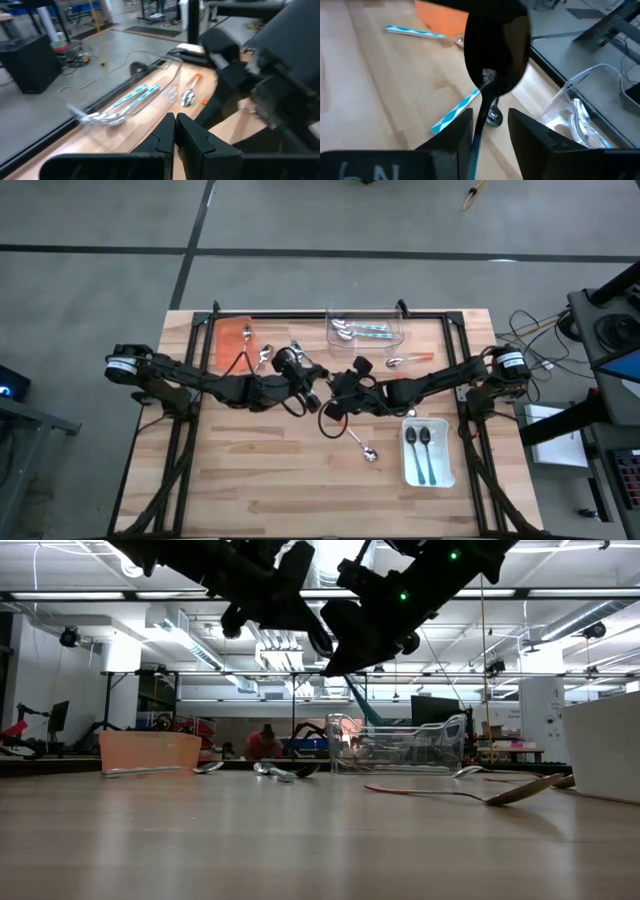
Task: Sort silverware by color (type)
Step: Put the blue spoon into the white bin
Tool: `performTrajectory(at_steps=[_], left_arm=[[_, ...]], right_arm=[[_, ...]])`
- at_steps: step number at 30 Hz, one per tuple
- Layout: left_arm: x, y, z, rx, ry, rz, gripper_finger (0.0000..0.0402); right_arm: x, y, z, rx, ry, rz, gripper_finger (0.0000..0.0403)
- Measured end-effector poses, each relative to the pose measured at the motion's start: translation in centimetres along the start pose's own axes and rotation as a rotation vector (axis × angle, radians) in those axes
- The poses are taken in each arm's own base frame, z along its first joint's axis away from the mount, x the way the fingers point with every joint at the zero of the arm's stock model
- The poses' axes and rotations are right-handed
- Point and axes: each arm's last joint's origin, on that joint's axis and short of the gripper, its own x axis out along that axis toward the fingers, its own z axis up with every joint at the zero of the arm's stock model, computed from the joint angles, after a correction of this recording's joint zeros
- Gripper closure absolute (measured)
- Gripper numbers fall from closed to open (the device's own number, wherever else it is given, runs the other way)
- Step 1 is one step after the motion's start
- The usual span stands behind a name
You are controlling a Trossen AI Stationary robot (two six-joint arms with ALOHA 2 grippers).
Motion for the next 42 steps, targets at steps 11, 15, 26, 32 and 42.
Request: performTrajectory(at_steps=[11,15,26,32,42], left_arm=[[0.0,0.1,-0.1,-0.003,0.002,0.014,0.0401],[0.0,0.1,-0.1,-0.001,0.004,0.015,0.0401],[-0.1,0.0,0.0,0.029,0.006,-0.024,0.0358],[-0.6,0.3,0.7,0.106,-0.015,-0.028,0.0315],[-2.9,1.4,2.9,0.374,-0.082,-0.100,0.0286]], right_arm=[[0.0,0.0,0.1,-0.003,-0.007,-0.009,0.0379],[0.0,0.0,0.1,0.016,-0.003,0.002,0.0391],[-0.9,-0.7,0.6,0.042,0.018,0.067,0.0393],[-1.3,-1.6,1.2,0.090,0.053,0.150,0.0393],[-1.9,-4.9,3.1,0.090,0.283,0.107,0.0394]])
